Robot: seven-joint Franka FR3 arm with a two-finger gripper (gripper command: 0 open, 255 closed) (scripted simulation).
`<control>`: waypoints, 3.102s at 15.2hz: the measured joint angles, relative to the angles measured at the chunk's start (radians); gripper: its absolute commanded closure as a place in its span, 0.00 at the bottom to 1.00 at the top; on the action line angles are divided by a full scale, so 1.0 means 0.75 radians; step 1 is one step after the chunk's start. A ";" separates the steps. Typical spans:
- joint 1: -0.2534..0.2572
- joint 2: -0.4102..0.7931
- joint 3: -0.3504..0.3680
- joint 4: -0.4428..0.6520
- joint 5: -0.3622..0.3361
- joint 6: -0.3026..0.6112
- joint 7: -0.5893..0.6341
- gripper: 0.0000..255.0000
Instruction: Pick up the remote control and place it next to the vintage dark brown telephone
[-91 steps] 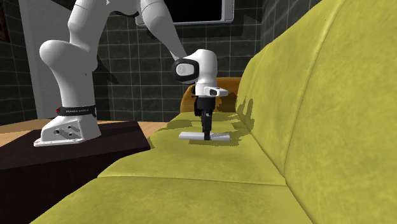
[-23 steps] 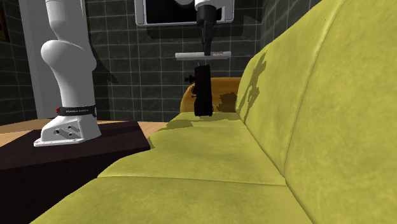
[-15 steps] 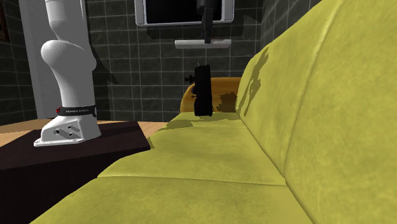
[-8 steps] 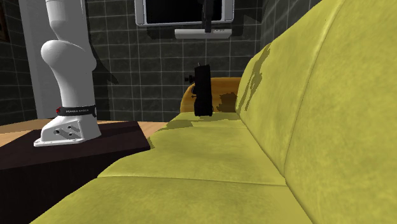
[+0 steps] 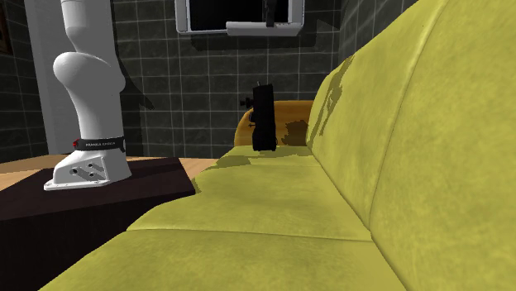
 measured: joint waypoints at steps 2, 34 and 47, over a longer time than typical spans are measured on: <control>-0.002 0.011 -0.002 0.047 0.003 -0.036 -0.006 1.00; 0.435 -0.080 0.584 -0.038 0.035 -0.065 1.015 1.00; 0.488 -0.031 0.645 -0.141 0.031 0.084 1.134 1.00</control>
